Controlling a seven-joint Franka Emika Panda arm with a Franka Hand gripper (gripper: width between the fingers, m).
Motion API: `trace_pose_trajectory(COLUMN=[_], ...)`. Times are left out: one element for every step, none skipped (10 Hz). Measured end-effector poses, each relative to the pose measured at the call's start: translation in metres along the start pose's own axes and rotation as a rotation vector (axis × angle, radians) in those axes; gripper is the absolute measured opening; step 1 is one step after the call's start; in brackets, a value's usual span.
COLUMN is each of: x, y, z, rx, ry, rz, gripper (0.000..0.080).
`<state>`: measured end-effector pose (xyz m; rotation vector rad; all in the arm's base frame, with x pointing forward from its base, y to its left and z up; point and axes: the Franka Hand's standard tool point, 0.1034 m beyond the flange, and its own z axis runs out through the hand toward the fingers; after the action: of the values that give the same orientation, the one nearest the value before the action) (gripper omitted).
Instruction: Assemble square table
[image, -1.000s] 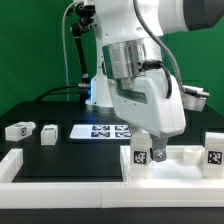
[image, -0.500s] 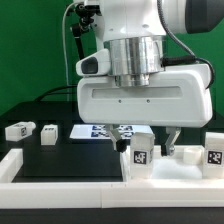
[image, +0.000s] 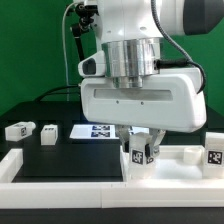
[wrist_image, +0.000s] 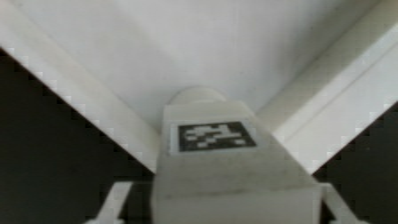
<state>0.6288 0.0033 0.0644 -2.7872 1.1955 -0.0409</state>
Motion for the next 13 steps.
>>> trace_pose_trajectory(x=[0.0004, 0.0005, 0.0016, 0.0033, 0.0034, 0.0016, 0.001, 0.001, 0.0011, 0.001, 0.0012, 0.0012, 0.0006], y=[0.0004, 0.0011, 0.0032, 0.0051, 0.0049, 0.0028, 0.0012, 0.001, 0.0009, 0.0013, 0.0018, 0.0018, 0.0029], z=[-0.0001, 0.0, 0.0, -0.0002, -0.0002, 0.0001, -0.0003, -0.0003, -0.0005, -0.0007, -0.0008, -0.0008, 0.0012], rx=[0.0, -0.001, -0.004, -0.012, -0.019, -0.005, 0.006, 0.023, 0.021, 0.015, 0.011, 0.01, 0.006], ry=[0.0, -0.004, -0.019, -0.049, -0.074, -0.1, -0.113, -0.114, -0.109, -0.104, -0.1, -0.101, -0.1], rz=[0.068, 0.167, 0.32, 0.46, 0.598, 0.783, 0.957, 1.112, 1.18, 1.199, 1.228, 1.255, 1.246], gripper=[0.0294, 0.0294, 0.0294, 0.0294, 0.0293, 0.0293, 0.0293, 0.0294, 0.0294, 0.0298, 0.0298, 0.0311, 0.0311])
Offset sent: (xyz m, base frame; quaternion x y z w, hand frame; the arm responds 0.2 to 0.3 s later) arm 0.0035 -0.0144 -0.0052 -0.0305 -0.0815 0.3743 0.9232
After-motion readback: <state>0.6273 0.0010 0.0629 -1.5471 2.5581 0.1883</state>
